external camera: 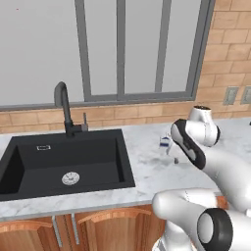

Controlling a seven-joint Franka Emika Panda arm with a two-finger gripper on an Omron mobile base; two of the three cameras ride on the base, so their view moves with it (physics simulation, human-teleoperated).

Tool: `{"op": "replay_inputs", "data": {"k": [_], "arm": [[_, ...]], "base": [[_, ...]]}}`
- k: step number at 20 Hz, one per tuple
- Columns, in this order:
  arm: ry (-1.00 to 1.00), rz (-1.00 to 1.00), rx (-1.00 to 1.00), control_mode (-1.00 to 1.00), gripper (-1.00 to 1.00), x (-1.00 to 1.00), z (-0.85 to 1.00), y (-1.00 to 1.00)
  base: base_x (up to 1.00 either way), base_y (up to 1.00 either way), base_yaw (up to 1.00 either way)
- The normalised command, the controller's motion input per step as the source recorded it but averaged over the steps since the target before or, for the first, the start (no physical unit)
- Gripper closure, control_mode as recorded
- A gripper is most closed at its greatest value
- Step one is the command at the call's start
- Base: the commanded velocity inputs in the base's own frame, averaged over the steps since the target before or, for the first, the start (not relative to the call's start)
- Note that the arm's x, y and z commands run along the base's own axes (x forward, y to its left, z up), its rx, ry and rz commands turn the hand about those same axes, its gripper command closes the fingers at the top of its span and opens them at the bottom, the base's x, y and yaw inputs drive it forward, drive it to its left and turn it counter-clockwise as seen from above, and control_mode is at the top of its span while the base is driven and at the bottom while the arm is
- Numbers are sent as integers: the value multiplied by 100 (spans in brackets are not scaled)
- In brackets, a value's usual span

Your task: Gather the eggs and milk located in the vicinity of the sink area and place them right next to the bowl.

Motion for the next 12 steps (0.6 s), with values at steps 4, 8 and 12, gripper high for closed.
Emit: {"op": "replay_inputs", "data": {"k": [4,8,12], "arm": [[1,8,0,-100,-100,55,-12,-33],[-11,0,-1,-100,-100,6,4,0],[-20,0,0,-100,-100,0,67,6]], "base": [[0,0,0],[0,0,0],[0,0,0]]}}
